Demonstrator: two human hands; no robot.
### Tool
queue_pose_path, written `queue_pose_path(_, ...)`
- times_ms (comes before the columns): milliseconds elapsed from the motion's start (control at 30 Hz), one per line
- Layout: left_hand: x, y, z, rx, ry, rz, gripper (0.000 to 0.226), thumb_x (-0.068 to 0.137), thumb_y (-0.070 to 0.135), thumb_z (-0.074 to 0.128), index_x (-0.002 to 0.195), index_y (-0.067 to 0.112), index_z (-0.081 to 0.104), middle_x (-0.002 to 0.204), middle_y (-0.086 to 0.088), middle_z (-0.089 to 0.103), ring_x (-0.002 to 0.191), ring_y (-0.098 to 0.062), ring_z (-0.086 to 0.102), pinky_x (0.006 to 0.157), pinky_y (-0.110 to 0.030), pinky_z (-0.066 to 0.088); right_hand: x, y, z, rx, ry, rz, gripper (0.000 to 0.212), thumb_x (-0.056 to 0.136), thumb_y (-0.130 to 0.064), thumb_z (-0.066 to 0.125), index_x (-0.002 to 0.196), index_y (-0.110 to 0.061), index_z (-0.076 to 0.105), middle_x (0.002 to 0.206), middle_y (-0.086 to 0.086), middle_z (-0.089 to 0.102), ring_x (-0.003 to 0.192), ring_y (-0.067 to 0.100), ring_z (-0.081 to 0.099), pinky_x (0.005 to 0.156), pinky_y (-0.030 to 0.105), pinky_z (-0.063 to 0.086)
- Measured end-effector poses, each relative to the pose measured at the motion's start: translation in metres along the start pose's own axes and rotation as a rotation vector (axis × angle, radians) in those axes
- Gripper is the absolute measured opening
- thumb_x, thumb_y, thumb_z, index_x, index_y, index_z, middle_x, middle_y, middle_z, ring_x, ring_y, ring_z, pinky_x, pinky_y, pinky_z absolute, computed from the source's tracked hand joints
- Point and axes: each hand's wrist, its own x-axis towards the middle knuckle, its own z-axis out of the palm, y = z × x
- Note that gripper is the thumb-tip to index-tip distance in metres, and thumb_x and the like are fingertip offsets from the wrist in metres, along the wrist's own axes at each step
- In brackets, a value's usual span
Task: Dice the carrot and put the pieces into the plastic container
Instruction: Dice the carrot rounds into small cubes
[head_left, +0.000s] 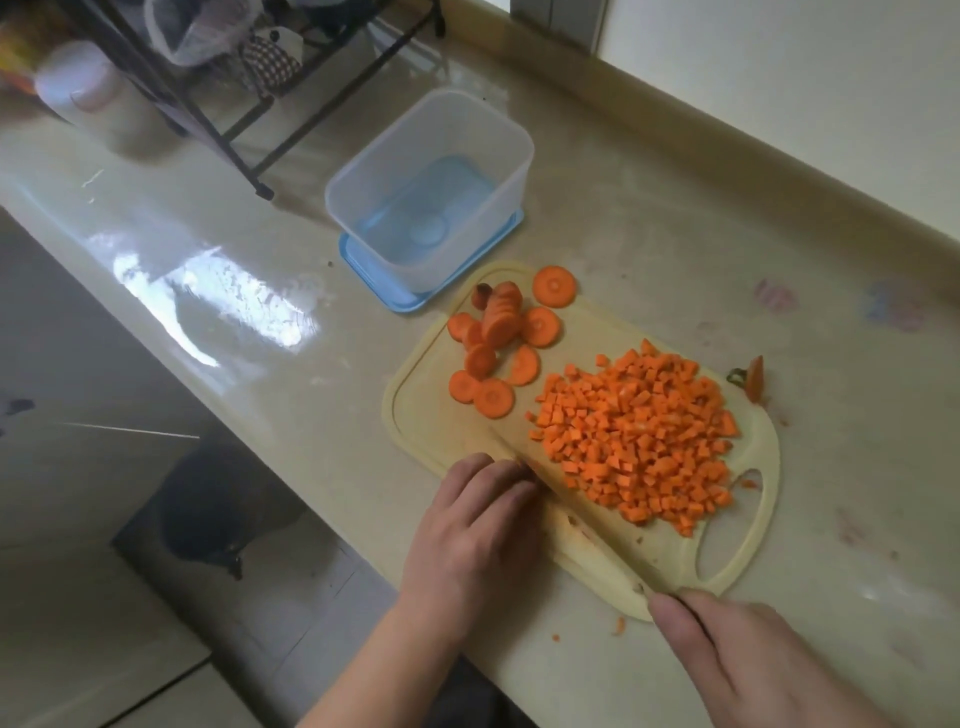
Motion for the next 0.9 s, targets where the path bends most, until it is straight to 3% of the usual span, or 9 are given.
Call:
queue_pose_path(133,0.001,0.004,-0.002,0.007,0.032,-0.022,0.013,0.087,0.006,0.078,0.099,0.0,0.075,0.105,-0.012,0.065,0.1,-0.03,0.059,0.091,-0.033,0.051,0.009,-0.004,0.001,0.117,0.019,-0.065,0.095,0.054,-0.097,-0.007,0.067,-0.027,0.056,0.079,-0.03,0.062,0.074,-0.003,0.059,0.063,0.021,0.044)
queue_pose_path(267,0.001,0.005,-0.003,0.022,0.05,-0.027,0.012,0.081,0.001,0.082,0.089,-0.001,0.074,0.102,-0.012,0.068,0.098,-0.028,0.059,0.088,-0.032,0.052,-0.004,0.004,0.0,0.102,0.038,-0.002,0.106,0.05,-0.099,-0.007,0.08,-0.026,0.064,0.075,-0.013,0.07,0.076,-0.001,0.063,0.071,0.022,0.048)
queue_pose_path(533,-0.002,0.002,-0.001,-0.001,0.064,-0.028,0.01,0.088,0.007,0.075,0.093,-0.001,0.076,0.107,-0.012,0.071,0.099,-0.026,0.06,0.088,-0.029,0.052,-0.016,0.005,0.003,0.007,-0.003,0.025,0.112,0.046,-0.095,-0.02,0.091,-0.032,0.06,0.083,-0.007,0.07,0.087,0.004,0.065,0.077,0.02,0.049)
queue_pose_path(633,-0.001,0.004,-0.002,-0.009,0.066,-0.034,0.009,0.088,0.006,0.076,0.093,0.0,0.077,0.107,-0.011,0.071,0.097,-0.024,0.059,0.088,-0.026,0.05,-0.008,-0.002,0.008,-0.021,-0.011,-0.006,0.109,0.046,-0.093,-0.023,0.085,-0.029,0.057,0.077,-0.007,0.067,0.082,0.008,0.063,0.074,0.025,0.049)
queue_pose_path(767,0.0,0.005,-0.003,-0.012,0.072,-0.029,0.007,0.086,0.004,0.077,0.092,0.0,0.077,0.103,-0.011,0.071,0.091,-0.026,0.063,0.084,-0.029,0.053,0.006,-0.007,0.009,0.097,0.025,-0.079,0.093,0.062,-0.092,-0.007,0.069,-0.022,0.054,0.066,-0.007,0.062,0.068,0.007,0.058,0.065,0.031,0.046)
queue_pose_path(900,-0.004,0.003,-0.004,-0.008,0.081,-0.014,0.009,0.089,0.005,0.074,0.094,-0.002,0.077,0.101,-0.015,0.069,0.091,-0.03,0.064,0.079,-0.035,0.054,-0.002,-0.004,0.003,0.15,0.03,-0.066,0.095,0.063,-0.095,0.001,0.066,-0.017,0.055,0.068,-0.011,0.063,0.065,0.007,0.058,0.061,0.028,0.043)
